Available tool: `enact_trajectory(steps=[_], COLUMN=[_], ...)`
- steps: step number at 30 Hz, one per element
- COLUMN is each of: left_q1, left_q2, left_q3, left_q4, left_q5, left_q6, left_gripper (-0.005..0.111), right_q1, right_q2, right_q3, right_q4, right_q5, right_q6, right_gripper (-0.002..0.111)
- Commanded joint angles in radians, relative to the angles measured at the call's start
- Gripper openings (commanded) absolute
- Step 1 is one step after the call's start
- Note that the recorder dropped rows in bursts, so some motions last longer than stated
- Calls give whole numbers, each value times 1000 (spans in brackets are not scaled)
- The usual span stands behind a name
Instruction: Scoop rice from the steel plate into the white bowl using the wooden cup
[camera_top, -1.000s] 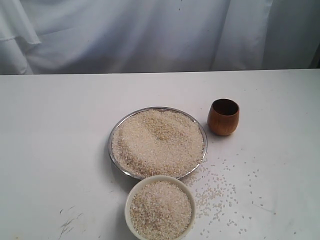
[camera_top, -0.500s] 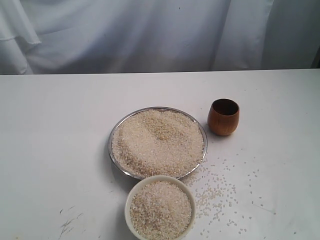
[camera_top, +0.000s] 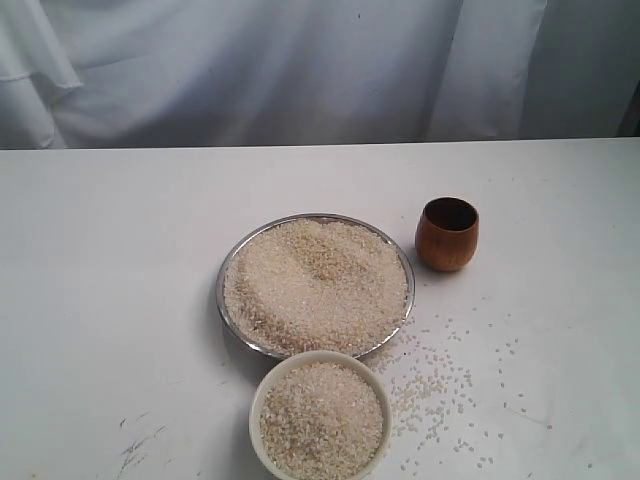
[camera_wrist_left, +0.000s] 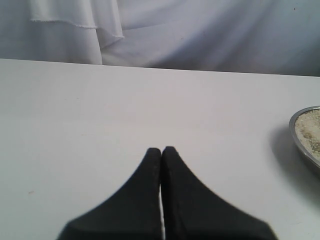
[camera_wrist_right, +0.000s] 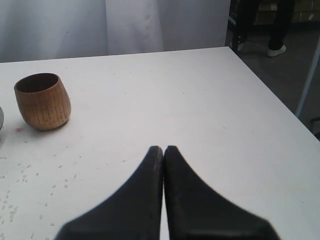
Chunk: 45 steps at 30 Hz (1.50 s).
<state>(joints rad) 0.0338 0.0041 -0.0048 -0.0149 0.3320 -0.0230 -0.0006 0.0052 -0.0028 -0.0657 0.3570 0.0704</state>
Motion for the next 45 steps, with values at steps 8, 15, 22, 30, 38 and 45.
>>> enact_trajectory(steps=[8,15,22,30,38,45], left_q1=[2,2,-3,-3,-3,-3], left_q2=[-4,-4,-4,-4,-4,-4], left_q3=[5,5,5,5,5,5], left_q4=[1,1,1,1,1,1], left_q5=[-13,-13,-13,-13,-13,-13], left_q6=[-1,-1,-1,-1,-1,-1], left_gripper=[0,0,0,0,0,0], right_q1=[-7,-7,-7,-7,-7,-7], right_q2=[-5,-5,-5,-5,-5,-5], right_q3=[3,3,3,3,3,3], right_q4=[6,6,6,6,6,6], right_q5=[-15,-15,-15,-15,-15,-15], right_q6=[-8,-8,-8,-4,9,9], right_gripper=[0,0,0,0,0,0])
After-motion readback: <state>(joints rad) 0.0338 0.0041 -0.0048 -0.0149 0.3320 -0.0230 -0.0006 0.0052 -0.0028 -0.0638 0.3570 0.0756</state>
